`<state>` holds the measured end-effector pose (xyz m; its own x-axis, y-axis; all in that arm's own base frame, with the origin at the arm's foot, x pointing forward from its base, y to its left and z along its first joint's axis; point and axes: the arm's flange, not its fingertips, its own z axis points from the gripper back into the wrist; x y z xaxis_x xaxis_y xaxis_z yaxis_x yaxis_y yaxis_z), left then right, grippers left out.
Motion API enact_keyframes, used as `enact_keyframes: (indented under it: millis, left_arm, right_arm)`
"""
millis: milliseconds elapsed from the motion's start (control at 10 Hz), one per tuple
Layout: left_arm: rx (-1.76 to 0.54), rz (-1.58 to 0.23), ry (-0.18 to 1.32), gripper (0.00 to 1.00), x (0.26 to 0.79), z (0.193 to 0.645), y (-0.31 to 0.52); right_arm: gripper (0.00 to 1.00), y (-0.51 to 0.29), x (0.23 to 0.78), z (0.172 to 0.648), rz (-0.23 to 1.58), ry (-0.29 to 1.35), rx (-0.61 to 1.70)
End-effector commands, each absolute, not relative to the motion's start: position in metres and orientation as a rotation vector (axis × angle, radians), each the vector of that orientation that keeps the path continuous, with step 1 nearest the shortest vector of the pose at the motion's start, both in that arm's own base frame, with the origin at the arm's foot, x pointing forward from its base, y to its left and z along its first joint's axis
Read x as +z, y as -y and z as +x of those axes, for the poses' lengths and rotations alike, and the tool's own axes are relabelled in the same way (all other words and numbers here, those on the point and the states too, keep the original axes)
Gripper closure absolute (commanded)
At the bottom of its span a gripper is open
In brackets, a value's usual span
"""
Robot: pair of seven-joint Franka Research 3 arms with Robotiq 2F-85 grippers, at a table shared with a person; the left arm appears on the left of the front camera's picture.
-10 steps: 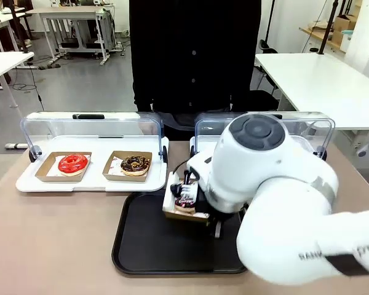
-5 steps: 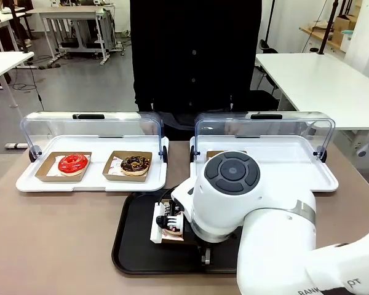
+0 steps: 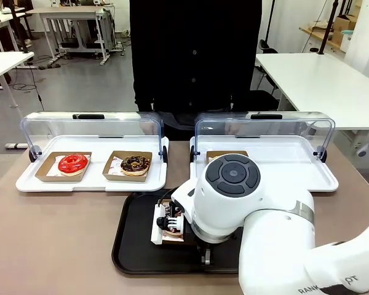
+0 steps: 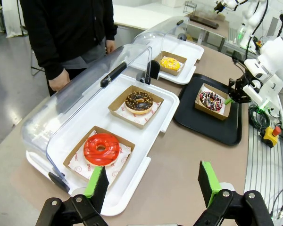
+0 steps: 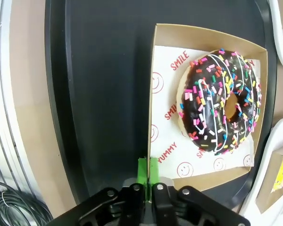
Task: Move the fourth donut from the left to the tray.
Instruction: Pick up the Paper togo box containing the Donut indicated by the person and place it on the Handle tray.
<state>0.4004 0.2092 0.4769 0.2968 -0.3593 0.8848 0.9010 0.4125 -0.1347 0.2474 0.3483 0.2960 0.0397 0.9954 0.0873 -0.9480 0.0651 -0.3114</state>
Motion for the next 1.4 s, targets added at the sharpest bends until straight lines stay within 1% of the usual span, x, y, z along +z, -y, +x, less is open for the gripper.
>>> enact_keyframes:
  millis: [0, 100, 200, 300, 600, 1100, 1200, 1300]
  left_arm:
    - [-0.951, -0.738, 0.918, 0.00, 0.479, 0.400, -0.209]
    - [-0.951, -0.738, 0.918, 0.00, 0.479, 0.400, -0.209]
    - [-0.951, -0.738, 0.918, 0.00, 0.479, 0.400, -0.209]
    - [-0.951, -0.738, 0.918, 0.00, 0.479, 0.400, -0.209]
    - [-0.951, -0.738, 0.918, 0.00, 0.479, 0.400, -0.209]
    - [-0.951, -0.738, 0.918, 0.00, 0.479, 0.400, -0.209]
    - [-0.951, -0.738, 0.918, 0.00, 0.479, 0.400, -0.209]
    - [-0.951, -0.738, 0.918, 0.00, 0.479, 0.400, -0.209]
  right_arm:
    - [0.40, -0.277, 0.286, 0.205, -0.197, 0.351, 1.495]
    - [0.00, -0.277, 0.295, 0.205, -0.196, 0.352, 1.485]
    - [0.37, -0.276, 0.309, 0.205, -0.195, 0.360, 1.477]
    - [0.00, -0.276, 0.322, 0.206, -0.175, 0.358, 1.476]
    - [0.00, -0.271, 0.371, 0.213, -0.116, 0.363, 1.474]
    - [0.00, -0.264, 0.382, 0.225, -0.079, 0.365, 1.474]
    - [0.00, -0.323, 0.394, 0.254, -0.130, 0.363, 1.441]
    - [0.00, -0.323, 0.394, 0.254, -0.130, 0.363, 1.441]
